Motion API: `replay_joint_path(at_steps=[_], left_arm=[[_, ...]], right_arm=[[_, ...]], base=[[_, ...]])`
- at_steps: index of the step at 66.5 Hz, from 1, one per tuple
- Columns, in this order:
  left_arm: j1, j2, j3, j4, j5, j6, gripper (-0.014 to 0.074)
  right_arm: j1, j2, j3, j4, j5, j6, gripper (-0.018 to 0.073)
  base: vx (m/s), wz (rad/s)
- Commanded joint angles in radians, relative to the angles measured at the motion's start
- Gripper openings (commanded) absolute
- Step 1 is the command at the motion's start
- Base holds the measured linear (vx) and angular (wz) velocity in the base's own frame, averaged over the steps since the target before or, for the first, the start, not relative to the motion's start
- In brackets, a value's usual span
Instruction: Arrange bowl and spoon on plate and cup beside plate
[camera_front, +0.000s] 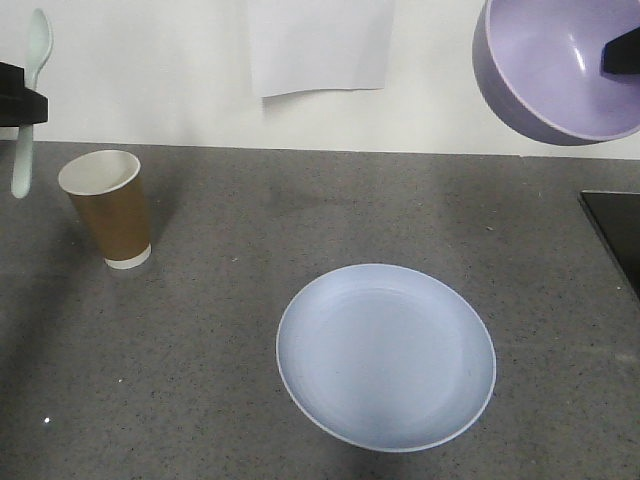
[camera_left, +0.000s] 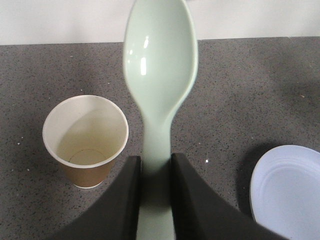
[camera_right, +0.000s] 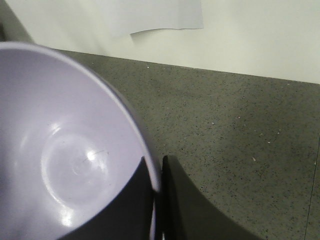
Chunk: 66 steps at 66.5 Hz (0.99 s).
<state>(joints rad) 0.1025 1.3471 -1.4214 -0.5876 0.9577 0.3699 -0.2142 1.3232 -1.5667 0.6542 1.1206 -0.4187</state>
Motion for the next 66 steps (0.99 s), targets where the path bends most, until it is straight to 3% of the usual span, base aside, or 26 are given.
replay_joint_path(at_steps=[1, 66], left_arm=[[0.002, -0.032, -0.025, -0.045, -0.043, 0.002, -0.0006], [0.002, -0.032, -0.025, -0.045, -0.043, 0.002, -0.0006]], right_arm=[[-0.002, -0.025, -0.029, 0.046, -0.045, -0.003, -0.0006], [-0.002, -0.025, -0.029, 0.046, -0.046, -0.003, -0.0006]], base=[[0.0, 0.0], [0.0, 0.0]])
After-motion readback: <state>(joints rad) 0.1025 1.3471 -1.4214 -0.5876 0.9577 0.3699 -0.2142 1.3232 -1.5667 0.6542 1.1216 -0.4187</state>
